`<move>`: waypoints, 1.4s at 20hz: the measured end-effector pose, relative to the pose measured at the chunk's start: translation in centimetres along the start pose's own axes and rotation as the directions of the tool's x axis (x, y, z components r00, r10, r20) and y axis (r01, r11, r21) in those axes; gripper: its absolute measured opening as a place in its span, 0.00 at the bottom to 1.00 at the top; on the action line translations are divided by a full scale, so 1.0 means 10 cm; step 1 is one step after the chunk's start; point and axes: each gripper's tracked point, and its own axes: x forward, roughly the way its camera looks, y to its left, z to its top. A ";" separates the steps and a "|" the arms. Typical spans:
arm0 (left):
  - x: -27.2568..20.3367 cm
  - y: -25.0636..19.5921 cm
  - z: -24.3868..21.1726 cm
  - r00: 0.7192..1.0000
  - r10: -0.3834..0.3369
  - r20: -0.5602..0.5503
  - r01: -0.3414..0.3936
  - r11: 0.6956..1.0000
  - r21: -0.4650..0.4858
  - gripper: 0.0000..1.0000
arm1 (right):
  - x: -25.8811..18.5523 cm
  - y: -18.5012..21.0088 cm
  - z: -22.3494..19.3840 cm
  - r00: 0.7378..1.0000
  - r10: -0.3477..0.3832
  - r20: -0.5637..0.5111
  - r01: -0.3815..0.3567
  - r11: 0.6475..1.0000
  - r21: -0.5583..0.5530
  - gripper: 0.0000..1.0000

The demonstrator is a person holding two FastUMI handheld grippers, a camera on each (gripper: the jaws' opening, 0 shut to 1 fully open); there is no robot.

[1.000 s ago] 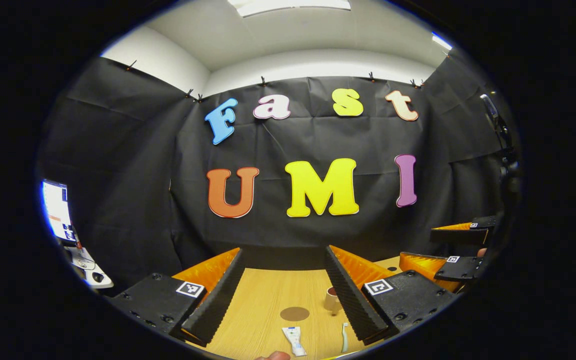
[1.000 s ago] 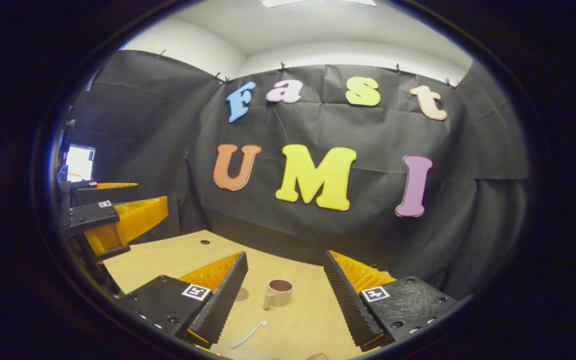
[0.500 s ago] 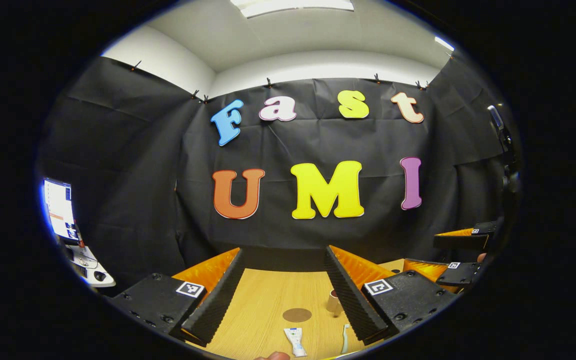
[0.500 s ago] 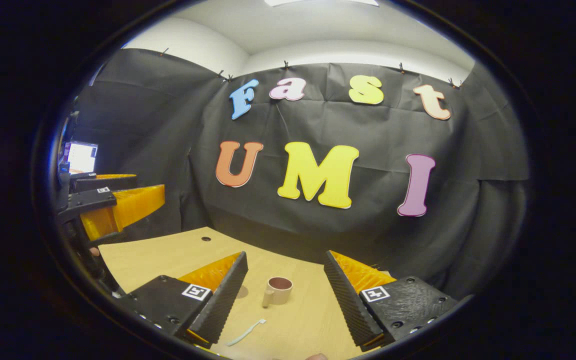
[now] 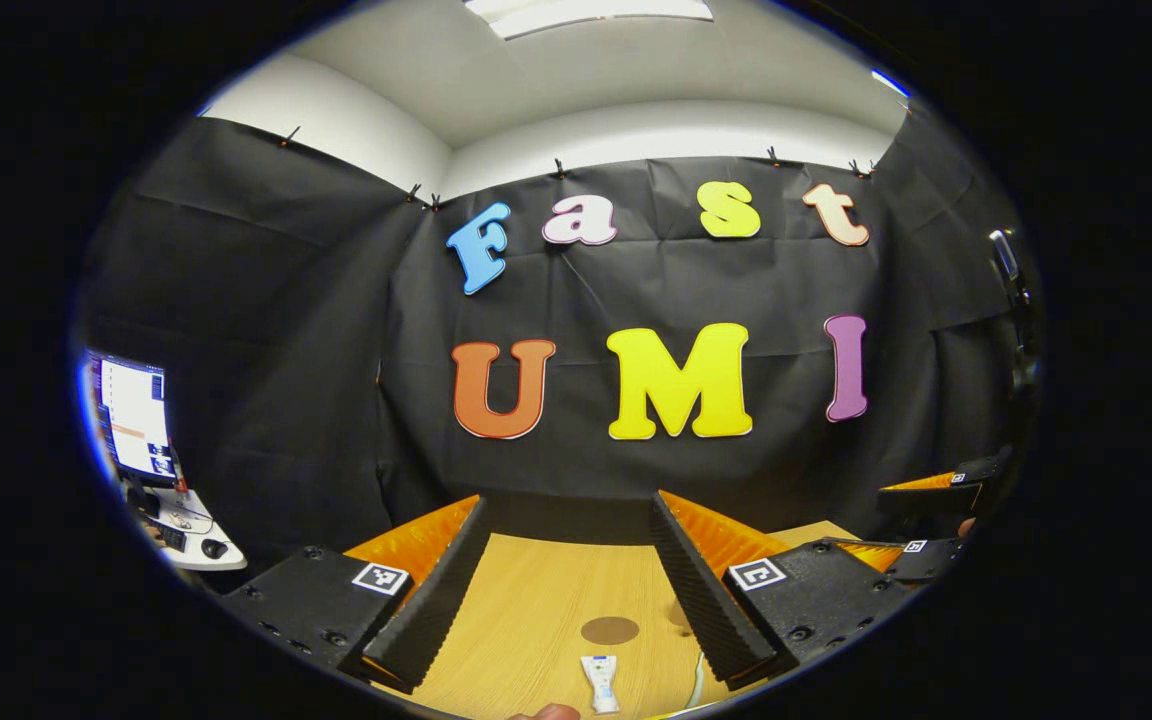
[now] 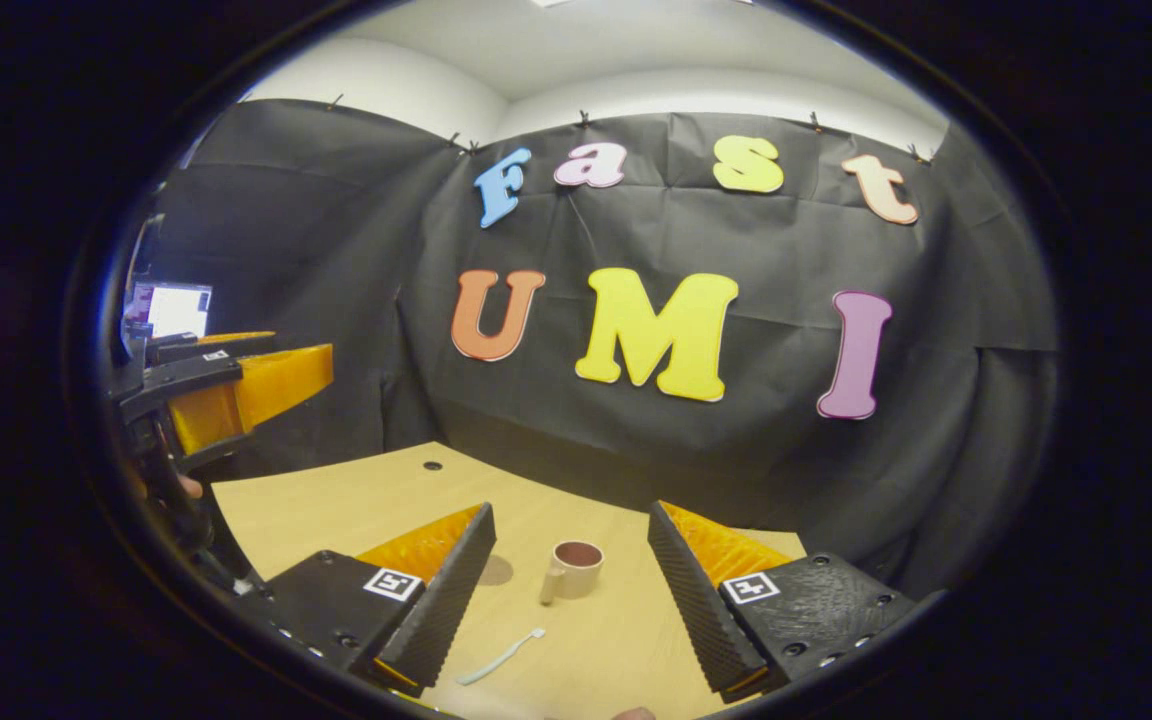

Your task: Put the toothbrush and toothpaste on the desktop into the cup, then pick up the cup and place it on the coaster on the desktop.

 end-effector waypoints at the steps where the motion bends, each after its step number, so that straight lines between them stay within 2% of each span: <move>1: -0.01 0.00 0.00 1.000 -0.005 0.001 0.005 1.000 0.006 1.00 | 0.01 0.01 -0.04 1.000 -0.003 -0.012 0.003 1.000 0.001 0.97; 3: 0.03 0.02 -0.04 1.000 -0.016 -0.002 0.016 1.000 0.015 1.00 | 0.08 0.01 -0.11 0.999 -0.012 -0.037 0.012 1.000 -0.003 0.93; 5: 0.10 0.06 -0.04 0.999 -0.031 0.008 0.031 0.999 0.033 1.00 | 0.14 0.03 -0.21 0.997 -0.025 -0.079 0.026 1.000 0.006 0.94; 6: 0.14 0.06 -0.03 0.999 -0.042 0.015 0.041 0.998 0.040 1.00 | 0.18 0.06 -0.26 0.995 -0.026 -0.100 0.028 0.999 0.016 0.97; 7: 0.17 0.08 -0.03 0.998 -0.055 0.018 0.054 0.998 0.042 1.00 | 0.22 0.06 -0.28 0.993 -0.027 -0.117 0.030 0.999 0.024 0.94; 9: 0.25 0.08 -0.02 0.997 -0.076 0.026 0.075 0.996 0.053 1.00 | 0.30 0.06 -0.39 0.987 -0.042 -0.157 0.047 0.999 0.027 0.94; 12: 0.35 0.13 -0.10 0.995 -0.099 0.012 0.098 0.993 0.062 1.00 | 0.45 0.16 -0.66 0.966 -0.054 -0.254 0.066 0.997 0.040 0.94; 16: 0.44 0.21 -0.17 0.994 -0.108 -0.007 0.109 0.992 0.070 1.00 | 0.54 0.23 -1.00 0.925 -0.052 -0.376 0.076 0.996 0.049 0.94; 20: 0.52 0.29 -0.24 0.994 -0.107 -0.025 0.109 0.991 0.083 1.00 | 0.60 0.29 -1.39 0.856 -0.034 -0.515 0.080 0.995 0.068 0.94; 21: 0.52 0.31 -0.26 0.994 -0.105 -0.028 0.107 0.991 0.083 1.00 | 0.62 0.32 -1.50 0.833 -0.030 -0.553 0.084 0.994 0.073 0.98; 22: 0.54 0.32 -0.27 0.994 -0.104 -0.032 0.107 0.991 0.083 1.00 | 0.62 0.35 -1.59 0.811 -0.021 -0.585 0.084 0.993 0.081 0.94; 23: 0.54 0.34 -0.30 0.994 -0.101 -0.039 0.104 0.991 0.084 1.00 | 0.64 0.38 -1.69 0.789 -0.014 -0.615 0.083 0.993 0.084 0.98; 25: 0.58 0.37 -0.34 0.994 -0.096 -0.051 0.100 0.992 0.082 1.00 | 0.63 0.45 -1.89 0.739 0.009 -0.673 0.077 0.992 0.098 0.97; 27: 0.58 0.38 -0.38 0.994 -0.091 -0.058 0.096 0.992 0.082 1.00 | 0.64 0.52 -2.07 0.692 0.027 -0.722 0.076 0.991 0.109 0.89; 28: 0.58 0.39 -0.38 0.994 -0.089 -0.058 0.094 0.992 0.085 1.00 | 0.64 0.53 -2.14 0.671 0.029 -0.741 0.077 0.991 0.108 0.89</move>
